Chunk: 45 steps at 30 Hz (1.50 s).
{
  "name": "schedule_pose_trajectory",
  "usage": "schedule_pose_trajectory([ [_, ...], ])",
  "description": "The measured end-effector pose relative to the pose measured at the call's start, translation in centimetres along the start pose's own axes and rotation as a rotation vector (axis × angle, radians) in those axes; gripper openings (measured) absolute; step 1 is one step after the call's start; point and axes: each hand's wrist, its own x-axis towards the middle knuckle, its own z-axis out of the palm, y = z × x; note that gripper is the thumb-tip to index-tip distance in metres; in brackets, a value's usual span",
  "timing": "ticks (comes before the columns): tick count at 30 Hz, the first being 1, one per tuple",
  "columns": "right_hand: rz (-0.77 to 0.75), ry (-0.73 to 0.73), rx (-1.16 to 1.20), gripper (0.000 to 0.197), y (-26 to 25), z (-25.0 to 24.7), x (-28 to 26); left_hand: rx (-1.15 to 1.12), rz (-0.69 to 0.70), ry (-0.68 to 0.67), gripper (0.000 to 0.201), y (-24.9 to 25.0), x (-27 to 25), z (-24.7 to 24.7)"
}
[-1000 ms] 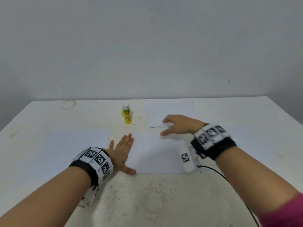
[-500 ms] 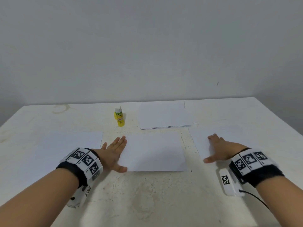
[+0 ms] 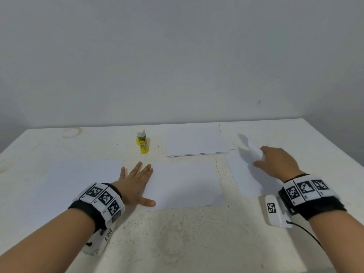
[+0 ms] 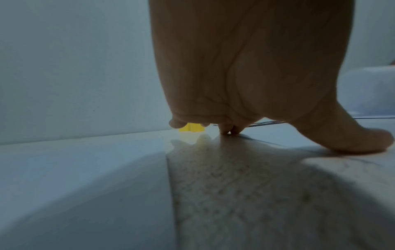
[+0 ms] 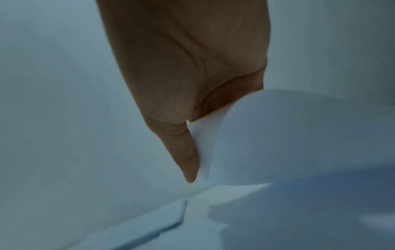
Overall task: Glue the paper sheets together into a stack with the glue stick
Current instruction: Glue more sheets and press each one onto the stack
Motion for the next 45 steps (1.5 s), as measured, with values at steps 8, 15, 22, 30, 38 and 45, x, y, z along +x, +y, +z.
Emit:
schedule_pose_trajectory([
  [8, -0.189, -0.047, 0.272, 0.037, -10.5, -1.3, -4.4, -0.062, -0.024, -0.002, 0.130, 1.0, 0.4, 0.0],
  [15, -0.242, -0.325, 0.256, 0.053, -19.2, 4.5, -5.0, -0.024, -0.040, -0.051, 0.163, 1.0, 1.1, 0.3],
  [22, -0.114, -0.325, 0.273, 0.047, -22.0, 6.7, -4.7, -0.032, -0.040, -0.049, 0.172, 0.9, 1.5, 0.4],
  [30, -0.103, -0.326, 0.294, 0.041, -22.7, 7.2, -4.9, -0.035, -0.036, -0.053, 0.172, 1.0, 1.3, 0.3],
  [38, -0.143, -0.338, 0.277, 0.044, -21.8, 7.3, -5.4, -0.045, -0.025, -0.040, 0.172, 1.1, 1.2, 0.3],
  [45, -0.159, -0.327, 0.220, 0.045, -21.8, 7.4, -5.6, -0.053, -0.024, -0.040, 0.171, 1.0, 1.3, 0.4],
])
